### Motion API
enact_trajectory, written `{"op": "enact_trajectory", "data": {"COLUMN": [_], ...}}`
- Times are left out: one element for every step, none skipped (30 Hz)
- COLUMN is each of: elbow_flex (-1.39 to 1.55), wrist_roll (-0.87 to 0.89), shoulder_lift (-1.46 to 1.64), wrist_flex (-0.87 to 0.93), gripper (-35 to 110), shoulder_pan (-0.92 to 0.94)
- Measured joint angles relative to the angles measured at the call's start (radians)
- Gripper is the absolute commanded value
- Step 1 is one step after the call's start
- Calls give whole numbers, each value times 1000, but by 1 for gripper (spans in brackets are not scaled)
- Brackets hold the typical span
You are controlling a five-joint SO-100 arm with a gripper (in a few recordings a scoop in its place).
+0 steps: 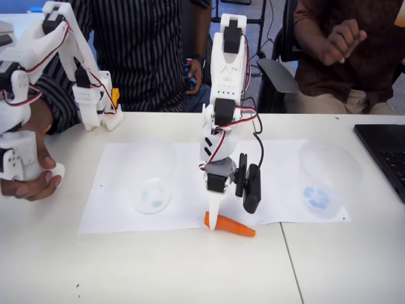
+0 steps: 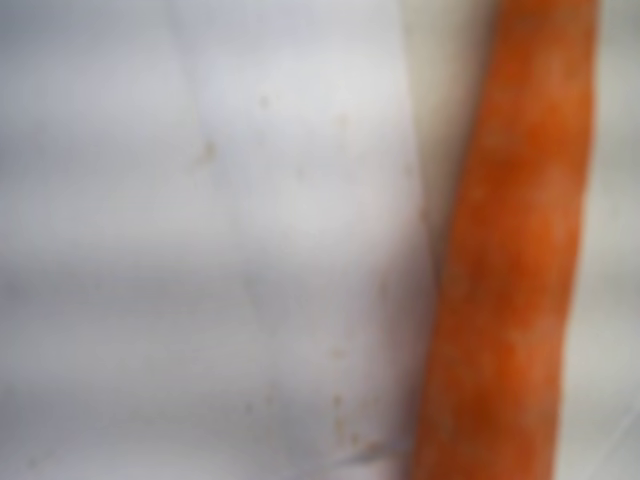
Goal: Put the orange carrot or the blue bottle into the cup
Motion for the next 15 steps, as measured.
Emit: {"op": "enact_trajectory", "data": {"elbow_flex": [0,0,0,0,0,0,0,0,-2,-3,-5,-6,-6,-6,-6], "wrist_roll": [0,0,0,0,0,0,0,0,0,0,0,0,0,0,0], "shoulder_lift": [0,0,0,0,0,0,0,0,0,0,-2,-2,-2,-2,-2], "wrist_flex": [0,0,0,0,0,0,0,0,0,0,0,0,0,0,0], "gripper": [19,19,19,18,17,15,13,11,9,8,8,9,9,10,10], "shoulder_pan": [0,0,0,0,0,0,0,0,0,0,0,0,0,0,0]}}
